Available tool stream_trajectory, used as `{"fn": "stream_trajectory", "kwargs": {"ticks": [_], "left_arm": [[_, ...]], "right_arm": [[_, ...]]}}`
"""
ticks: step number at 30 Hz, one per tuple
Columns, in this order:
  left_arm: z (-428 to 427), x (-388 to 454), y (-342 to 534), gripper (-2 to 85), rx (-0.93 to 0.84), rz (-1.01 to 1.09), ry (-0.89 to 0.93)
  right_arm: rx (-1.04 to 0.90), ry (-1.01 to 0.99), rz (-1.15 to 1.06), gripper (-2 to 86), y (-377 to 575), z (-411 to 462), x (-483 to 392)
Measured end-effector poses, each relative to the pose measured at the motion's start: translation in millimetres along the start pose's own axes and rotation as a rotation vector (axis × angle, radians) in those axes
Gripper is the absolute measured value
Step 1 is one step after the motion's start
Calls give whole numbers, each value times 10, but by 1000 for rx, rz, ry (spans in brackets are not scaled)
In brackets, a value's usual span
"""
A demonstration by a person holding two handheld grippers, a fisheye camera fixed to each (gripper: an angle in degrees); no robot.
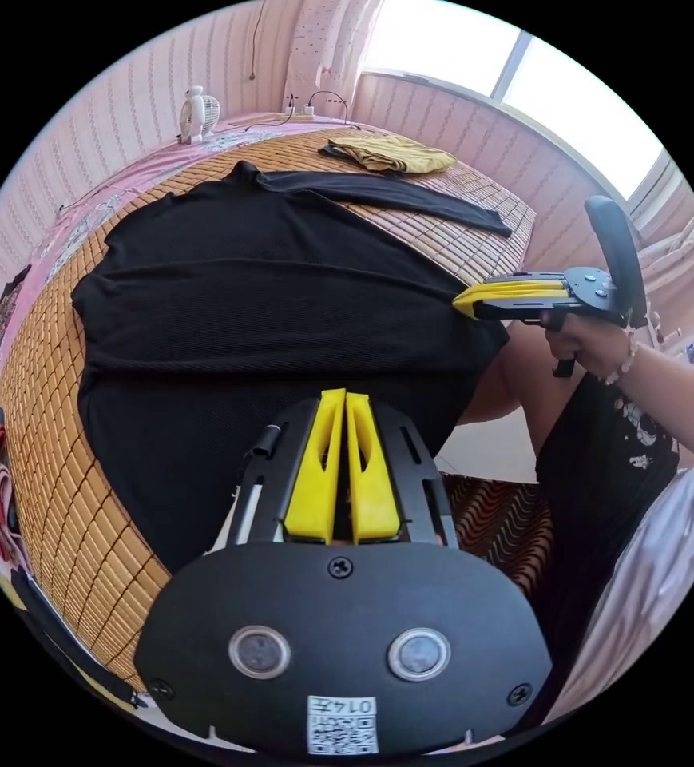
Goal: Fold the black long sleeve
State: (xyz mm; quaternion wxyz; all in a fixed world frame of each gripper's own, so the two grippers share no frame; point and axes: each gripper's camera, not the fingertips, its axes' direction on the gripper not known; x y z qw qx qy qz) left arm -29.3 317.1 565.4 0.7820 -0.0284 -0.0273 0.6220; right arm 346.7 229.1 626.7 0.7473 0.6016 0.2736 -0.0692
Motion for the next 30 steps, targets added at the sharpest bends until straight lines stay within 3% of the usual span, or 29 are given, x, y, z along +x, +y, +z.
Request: {"fn": "stream_trajectory", "kwargs": {"ticks": [3,5,11,18,25,30], "left_arm": [[-206,79,115,-5,76,-82,-2],[-288,88,142,-1,103,-114,17],[-499,256,-214,23,177,-86,8],[-239,639,-1244,49,125,50,58],[281,1087,-2297,60,134,127,190],[870,1571,-3007,64,9,246,163]], "right_arm": [[192,-9,127,59,212,-513,415],[397,104,328,69,458,-878,905],[593,370,835,135,926,-1216,2192],[553,318,930,141,1196,-1264,2932],[505,193,988,59,1355,-1205,3327],[581,120,992,30,1473,-1298,3436]]}}
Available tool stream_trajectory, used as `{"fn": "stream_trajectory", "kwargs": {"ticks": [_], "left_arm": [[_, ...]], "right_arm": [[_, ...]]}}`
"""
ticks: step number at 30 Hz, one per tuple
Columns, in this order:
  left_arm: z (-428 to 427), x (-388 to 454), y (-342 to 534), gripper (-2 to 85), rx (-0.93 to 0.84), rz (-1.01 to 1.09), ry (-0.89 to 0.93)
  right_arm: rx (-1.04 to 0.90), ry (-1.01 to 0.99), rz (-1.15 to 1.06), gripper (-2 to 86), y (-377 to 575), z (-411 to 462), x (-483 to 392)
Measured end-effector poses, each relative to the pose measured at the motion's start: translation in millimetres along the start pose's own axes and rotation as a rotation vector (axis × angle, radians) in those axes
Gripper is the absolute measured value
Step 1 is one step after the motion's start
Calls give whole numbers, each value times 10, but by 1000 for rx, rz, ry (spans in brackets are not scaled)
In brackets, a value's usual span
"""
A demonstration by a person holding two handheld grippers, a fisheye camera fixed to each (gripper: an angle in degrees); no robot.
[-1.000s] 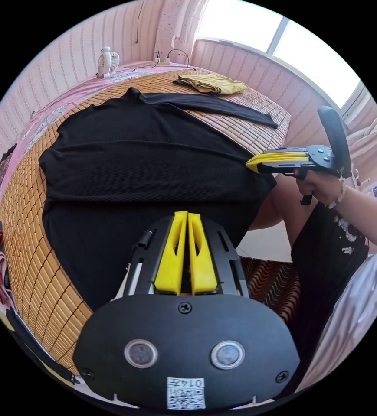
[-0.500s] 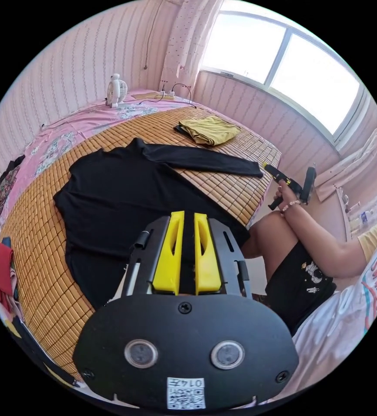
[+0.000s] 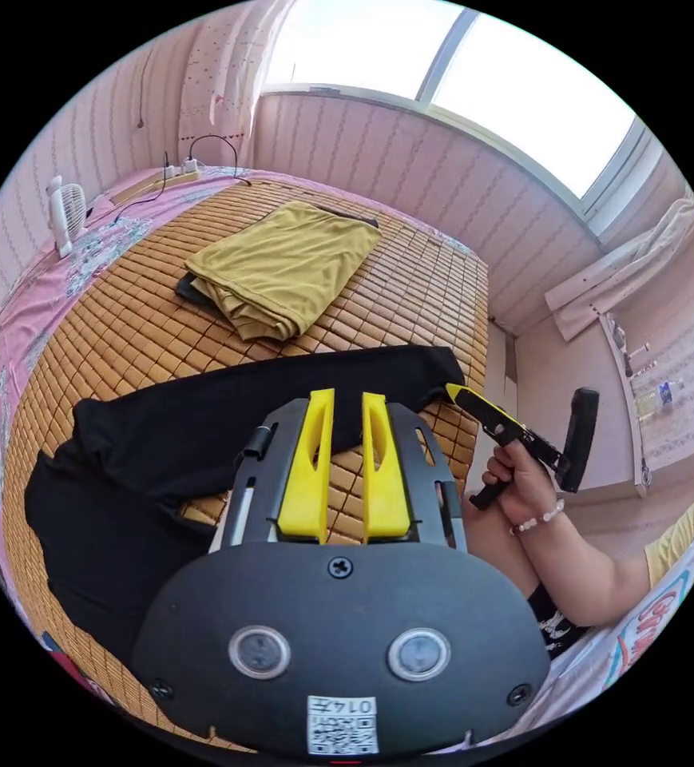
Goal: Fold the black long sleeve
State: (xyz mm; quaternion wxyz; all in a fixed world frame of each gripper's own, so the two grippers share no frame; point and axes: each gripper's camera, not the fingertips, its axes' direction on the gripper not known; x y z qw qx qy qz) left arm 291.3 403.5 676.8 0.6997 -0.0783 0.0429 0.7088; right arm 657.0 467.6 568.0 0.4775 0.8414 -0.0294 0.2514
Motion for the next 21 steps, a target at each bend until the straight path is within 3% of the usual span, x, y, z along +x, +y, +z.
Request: {"fn": "stream_trajectory", "kwargs": {"ticks": [10,17,21], "left_arm": [[917,334,-525,84,-238,240,-275],[696,253,-318,-5,-157,197,-200],[-13,39,-51,-9,26,112,-178]], "right_arm": [[-14,-120,-30,18,-176,-143,147],[56,-289,-153,16,-136,-392,-73],[223,-414,-262,16,1,-737,-285]]}}
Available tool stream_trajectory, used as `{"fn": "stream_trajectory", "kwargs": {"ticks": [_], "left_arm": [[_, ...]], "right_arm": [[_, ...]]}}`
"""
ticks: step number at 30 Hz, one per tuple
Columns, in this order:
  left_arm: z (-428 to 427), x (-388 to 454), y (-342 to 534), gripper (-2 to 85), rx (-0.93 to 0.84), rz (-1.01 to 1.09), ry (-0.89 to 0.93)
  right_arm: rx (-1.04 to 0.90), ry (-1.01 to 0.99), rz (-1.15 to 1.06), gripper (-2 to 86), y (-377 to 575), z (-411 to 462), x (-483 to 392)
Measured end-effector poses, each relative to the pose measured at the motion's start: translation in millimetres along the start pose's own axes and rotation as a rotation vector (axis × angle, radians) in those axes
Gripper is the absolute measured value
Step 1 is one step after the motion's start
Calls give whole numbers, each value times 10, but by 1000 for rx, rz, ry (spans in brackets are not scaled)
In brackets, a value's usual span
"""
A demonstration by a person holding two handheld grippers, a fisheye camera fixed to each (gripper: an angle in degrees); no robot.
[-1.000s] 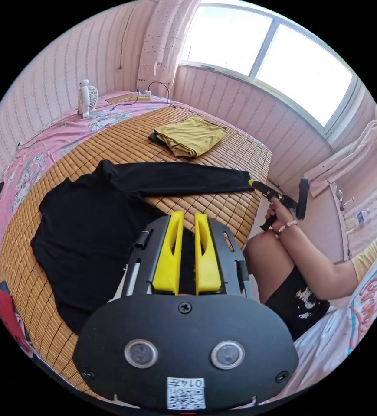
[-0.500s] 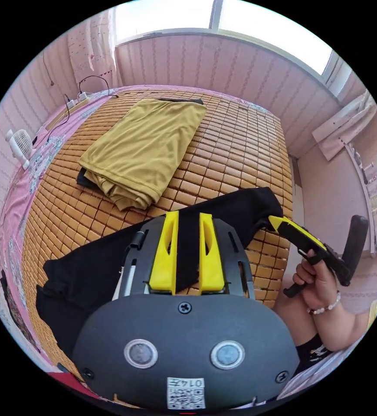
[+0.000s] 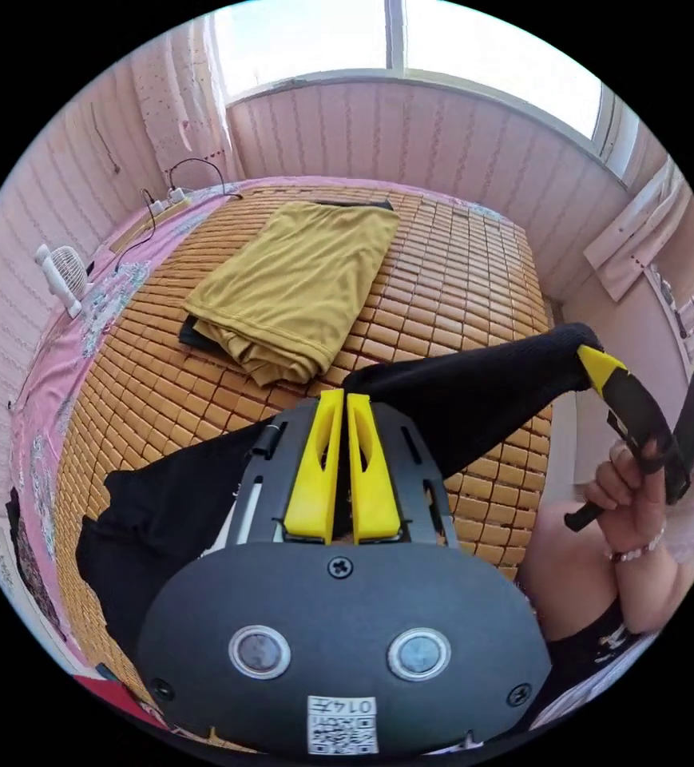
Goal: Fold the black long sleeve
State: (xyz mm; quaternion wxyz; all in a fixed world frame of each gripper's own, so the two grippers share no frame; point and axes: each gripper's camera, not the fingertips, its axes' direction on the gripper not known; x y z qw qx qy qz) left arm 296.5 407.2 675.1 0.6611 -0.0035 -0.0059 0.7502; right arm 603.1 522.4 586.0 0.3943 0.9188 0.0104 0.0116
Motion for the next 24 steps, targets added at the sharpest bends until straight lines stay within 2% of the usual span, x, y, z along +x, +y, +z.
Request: {"fn": "stream_trajectory", "kwargs": {"ticks": [4,6,9,11,12,14,17,21,24], "left_arm": [[-931,-277,461,-9,193,-36,-18],[-1578,-411,990,-9,315,-71,-81],[-2204,-592,1917,-4,399,-218,-160],[-2400,-703,2552,5,401,-348,-192],[-2446,-775,2972,16,385,-451,-194],[-2435,-856,3583,37,319,-581,-173],[-2449,-872,4464,45,246,-782,-170],[-2539,-843,5185,47,235,-929,-158],[-2539,-863,5348,53,227,-927,-145]], "right_arm": [[82,-328,-186,17,-9,-214,-649],[74,-477,-300,18,0,-222,-1136],[-59,-750,-511,25,183,-65,-2066],[-256,-890,-666,36,568,147,-2744],[-310,-908,-698,44,698,209,-2888],[-543,-909,-811,84,1281,457,-3336],[-772,-868,-916,105,1974,657,-3561],[-908,-771,-881,107,2404,860,-3514],[-930,-674,-753,104,2426,1178,-3383]]}}
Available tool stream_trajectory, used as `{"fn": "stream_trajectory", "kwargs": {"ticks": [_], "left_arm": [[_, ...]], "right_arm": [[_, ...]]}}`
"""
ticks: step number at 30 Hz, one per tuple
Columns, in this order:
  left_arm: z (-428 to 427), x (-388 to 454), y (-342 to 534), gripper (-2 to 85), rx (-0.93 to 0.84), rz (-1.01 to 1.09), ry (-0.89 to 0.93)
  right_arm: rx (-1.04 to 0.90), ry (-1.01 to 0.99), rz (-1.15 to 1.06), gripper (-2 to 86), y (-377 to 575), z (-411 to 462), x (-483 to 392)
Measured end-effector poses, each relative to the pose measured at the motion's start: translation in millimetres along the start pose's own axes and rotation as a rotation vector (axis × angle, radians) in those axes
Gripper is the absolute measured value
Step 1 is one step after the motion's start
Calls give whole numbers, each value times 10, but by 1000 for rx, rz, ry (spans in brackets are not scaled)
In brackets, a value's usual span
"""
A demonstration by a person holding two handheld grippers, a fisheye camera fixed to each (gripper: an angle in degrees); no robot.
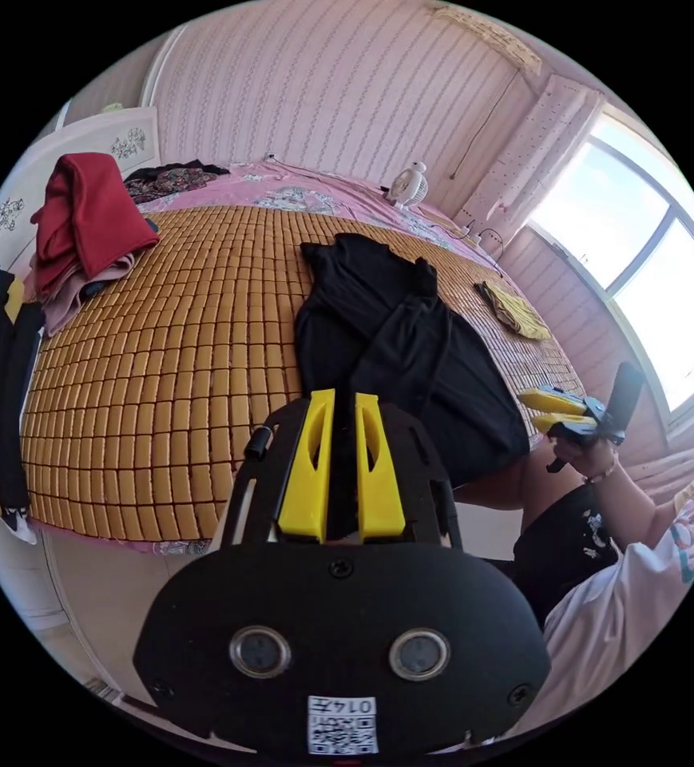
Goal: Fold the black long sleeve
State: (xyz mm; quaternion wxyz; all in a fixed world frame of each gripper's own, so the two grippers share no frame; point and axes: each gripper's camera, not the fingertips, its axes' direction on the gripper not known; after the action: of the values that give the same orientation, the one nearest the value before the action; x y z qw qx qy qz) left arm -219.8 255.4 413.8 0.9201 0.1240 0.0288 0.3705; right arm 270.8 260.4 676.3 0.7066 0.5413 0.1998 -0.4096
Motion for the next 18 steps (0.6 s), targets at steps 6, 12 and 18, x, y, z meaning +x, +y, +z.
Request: {"fn": "stream_trajectory", "kwargs": {"ticks": [6,12,18], "left_arm": [[313,41,-69,83,-132,135,-38],[541,-31,-183,83,-231,235,-105],[372,-235,-296,0,-259,212,-46]], "right_arm": [[20,250,172,100,-661,219,942],[-14,415,236,115,-1641,742,1982],[-86,575,354,116,-2237,1351,2915]]}}
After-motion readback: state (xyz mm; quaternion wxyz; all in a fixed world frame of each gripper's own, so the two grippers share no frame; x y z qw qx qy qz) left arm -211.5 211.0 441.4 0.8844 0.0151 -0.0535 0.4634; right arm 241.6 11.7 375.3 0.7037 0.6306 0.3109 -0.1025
